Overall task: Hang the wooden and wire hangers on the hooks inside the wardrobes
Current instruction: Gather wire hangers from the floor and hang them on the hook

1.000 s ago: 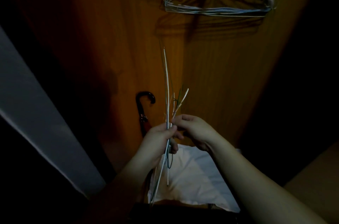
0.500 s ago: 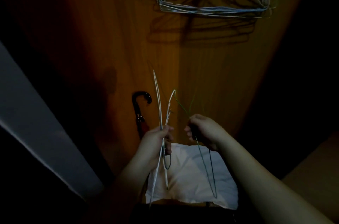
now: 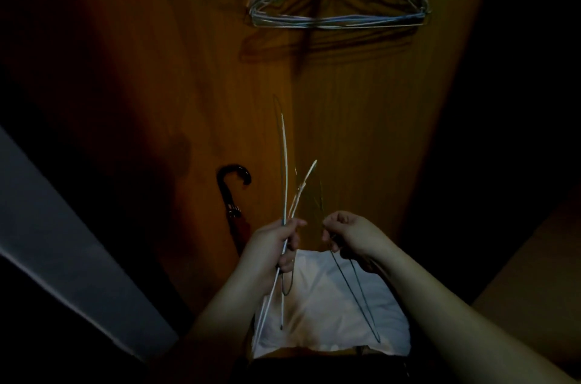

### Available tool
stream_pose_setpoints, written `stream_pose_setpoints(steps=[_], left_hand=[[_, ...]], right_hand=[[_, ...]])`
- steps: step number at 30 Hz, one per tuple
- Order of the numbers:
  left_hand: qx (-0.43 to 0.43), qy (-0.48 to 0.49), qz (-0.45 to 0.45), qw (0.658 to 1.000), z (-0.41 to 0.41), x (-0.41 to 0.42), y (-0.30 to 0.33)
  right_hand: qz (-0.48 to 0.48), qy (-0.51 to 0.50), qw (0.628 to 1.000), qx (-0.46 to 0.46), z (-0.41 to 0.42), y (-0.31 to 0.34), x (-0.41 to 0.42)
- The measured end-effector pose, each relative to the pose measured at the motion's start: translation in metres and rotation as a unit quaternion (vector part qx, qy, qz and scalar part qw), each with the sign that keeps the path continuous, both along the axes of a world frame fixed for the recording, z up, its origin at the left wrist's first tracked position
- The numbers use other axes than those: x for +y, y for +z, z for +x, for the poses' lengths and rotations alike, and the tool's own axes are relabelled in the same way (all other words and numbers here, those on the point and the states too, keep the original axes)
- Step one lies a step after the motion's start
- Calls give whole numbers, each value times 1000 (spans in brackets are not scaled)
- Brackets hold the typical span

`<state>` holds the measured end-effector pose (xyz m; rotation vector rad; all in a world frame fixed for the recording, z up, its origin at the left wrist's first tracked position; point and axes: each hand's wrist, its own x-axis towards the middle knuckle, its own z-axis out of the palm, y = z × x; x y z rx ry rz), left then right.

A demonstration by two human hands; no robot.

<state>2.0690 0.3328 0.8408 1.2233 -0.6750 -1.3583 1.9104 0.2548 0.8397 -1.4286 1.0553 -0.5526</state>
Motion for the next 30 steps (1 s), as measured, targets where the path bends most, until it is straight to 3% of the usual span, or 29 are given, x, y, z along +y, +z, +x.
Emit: stream_pose_setpoints(steps=[5,17,30], left_hand=[[14,8,-11,1000,5,-1,4],[28,61,8,998,14,2,11],[112,180,-27,977,13,-25,73]], right_hand=[[-23,-47,998,27,-9,-5,-1],[-208,-127,961,130,-44,16,-30],[-328,-170,916,160,-60,111,-90]])
